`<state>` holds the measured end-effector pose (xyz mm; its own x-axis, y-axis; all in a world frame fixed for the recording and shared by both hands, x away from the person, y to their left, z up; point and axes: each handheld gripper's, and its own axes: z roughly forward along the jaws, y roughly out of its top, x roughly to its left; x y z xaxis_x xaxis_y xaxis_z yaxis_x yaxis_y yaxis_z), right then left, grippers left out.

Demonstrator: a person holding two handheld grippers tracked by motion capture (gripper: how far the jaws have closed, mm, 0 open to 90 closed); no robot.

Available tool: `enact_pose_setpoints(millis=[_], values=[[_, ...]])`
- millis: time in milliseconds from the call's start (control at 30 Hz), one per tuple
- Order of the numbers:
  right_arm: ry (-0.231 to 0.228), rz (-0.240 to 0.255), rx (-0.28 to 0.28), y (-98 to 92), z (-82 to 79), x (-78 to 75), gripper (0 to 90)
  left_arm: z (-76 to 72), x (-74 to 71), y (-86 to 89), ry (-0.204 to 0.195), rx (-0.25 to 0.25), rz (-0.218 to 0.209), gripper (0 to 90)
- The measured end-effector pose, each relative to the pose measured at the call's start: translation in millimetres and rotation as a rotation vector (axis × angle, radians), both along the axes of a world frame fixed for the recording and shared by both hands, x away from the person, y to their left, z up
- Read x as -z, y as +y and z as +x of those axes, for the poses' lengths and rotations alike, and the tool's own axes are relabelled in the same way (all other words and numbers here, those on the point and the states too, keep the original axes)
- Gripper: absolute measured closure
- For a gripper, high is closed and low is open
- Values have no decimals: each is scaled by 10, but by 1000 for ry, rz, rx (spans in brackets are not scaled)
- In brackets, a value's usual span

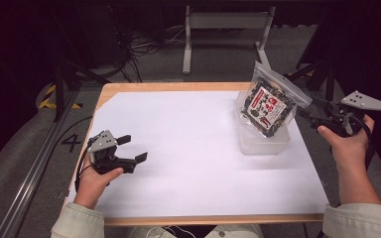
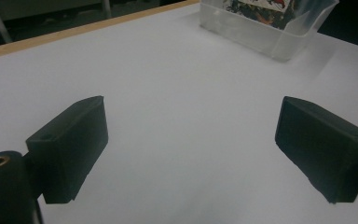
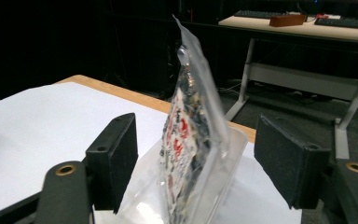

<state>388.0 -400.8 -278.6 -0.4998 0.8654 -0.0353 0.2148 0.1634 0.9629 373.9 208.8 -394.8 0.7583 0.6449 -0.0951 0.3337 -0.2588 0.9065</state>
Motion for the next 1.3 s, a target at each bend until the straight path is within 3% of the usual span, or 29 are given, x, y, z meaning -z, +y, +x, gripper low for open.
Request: enact_pose_setpoints(millis=[233,400,900,1300], values=[[-37,-32,-19,184,-413,-37,267,-194,-21,-9,-3,10,-8,103],[-1,-22,-77,383,-553,101,230,-228,1,-7,4,12,-15,90],[72,4,-264,825,-536,480,207,-334,86,88,-4,12,-41,70],[125,8,-343,1101,-470,842,200,-340,149,106,-7,14,-45,73]])
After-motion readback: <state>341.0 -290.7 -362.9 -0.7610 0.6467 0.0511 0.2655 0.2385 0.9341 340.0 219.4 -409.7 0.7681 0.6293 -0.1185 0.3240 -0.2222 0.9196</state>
